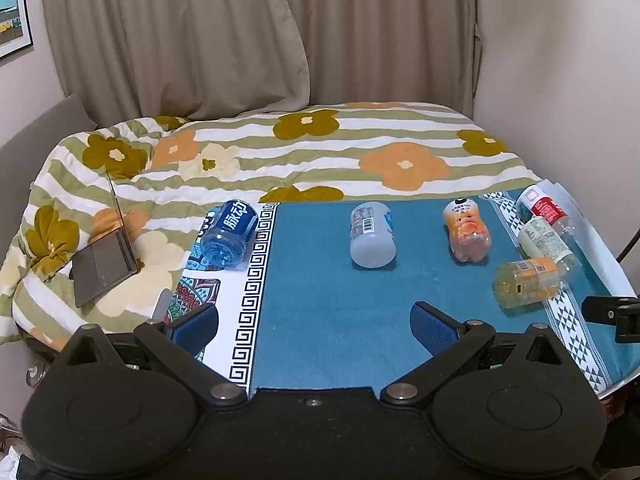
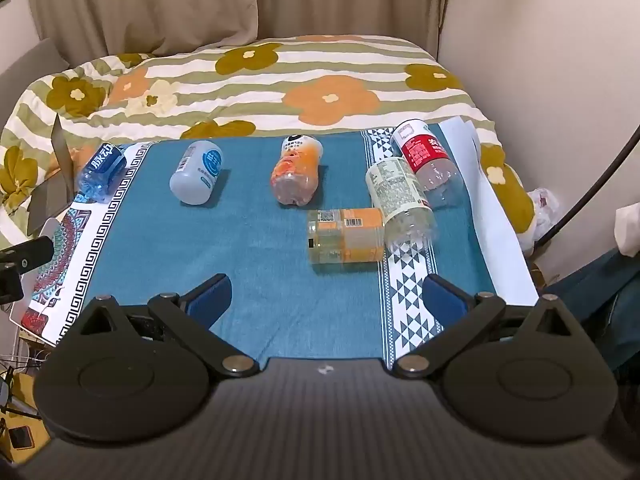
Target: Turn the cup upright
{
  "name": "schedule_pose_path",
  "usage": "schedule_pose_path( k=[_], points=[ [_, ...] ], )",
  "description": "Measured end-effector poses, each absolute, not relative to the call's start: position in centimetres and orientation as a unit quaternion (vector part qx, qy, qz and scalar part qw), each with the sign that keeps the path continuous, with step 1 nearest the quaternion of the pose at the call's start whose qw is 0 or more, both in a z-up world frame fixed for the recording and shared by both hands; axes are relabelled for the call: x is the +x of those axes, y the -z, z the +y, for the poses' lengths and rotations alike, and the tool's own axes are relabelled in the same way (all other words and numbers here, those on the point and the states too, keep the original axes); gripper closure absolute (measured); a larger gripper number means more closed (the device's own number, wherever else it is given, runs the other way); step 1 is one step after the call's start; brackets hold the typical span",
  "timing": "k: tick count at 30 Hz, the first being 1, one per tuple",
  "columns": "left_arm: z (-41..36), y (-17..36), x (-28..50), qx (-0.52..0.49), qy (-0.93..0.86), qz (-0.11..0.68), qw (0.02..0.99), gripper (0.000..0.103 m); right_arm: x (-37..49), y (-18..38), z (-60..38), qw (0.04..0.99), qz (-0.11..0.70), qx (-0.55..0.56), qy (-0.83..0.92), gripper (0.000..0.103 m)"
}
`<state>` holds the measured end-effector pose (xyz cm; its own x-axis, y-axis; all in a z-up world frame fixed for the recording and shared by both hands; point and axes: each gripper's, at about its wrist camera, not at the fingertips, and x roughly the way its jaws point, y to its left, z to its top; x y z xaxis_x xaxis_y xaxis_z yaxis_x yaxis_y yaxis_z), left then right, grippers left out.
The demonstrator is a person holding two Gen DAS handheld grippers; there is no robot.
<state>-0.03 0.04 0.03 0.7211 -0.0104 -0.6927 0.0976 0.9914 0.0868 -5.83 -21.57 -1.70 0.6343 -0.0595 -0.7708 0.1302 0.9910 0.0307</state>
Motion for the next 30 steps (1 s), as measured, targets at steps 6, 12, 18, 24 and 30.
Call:
schedule_pose_path(
  k=[6, 12, 18, 24, 30],
  points=[
    [-0.02, -0.19, -0.35, 0.057, 0.032, 0.368, 0.927, 0.000, -5.86, 1.72, -21.59, 0.903, 0.423, 0.040, 0.052, 0.000],
    [-0.01, -0.29, -0.24, 0.060, 0.029, 0.370, 0.927, 0.000, -6.03, 1.73, -21.78, 0.901, 0.427, 0.043, 0.052, 0.000],
    [-0.14, 0.05, 0.08, 0.063, 0.028, 0.371, 0.926, 0.000, -5.91, 1.76, -21.66, 0.901, 0.427, 0.044, 0.052, 0.000],
    [-0.03, 0.11, 0.15, 0.062, 0.029, 0.373, 0.926, 0.000, -5.76, 1.97, -21.65, 0.901, 0.428, 0.045, 0.054, 0.000],
    [-0.08, 0.16, 0.25, 0.060, 0.030, 0.374, 0.925, 0.000, -5.84, 1.88, -21.62, 0.901, 0.429, 0.044, 0.054, 0.000]
  ],
)
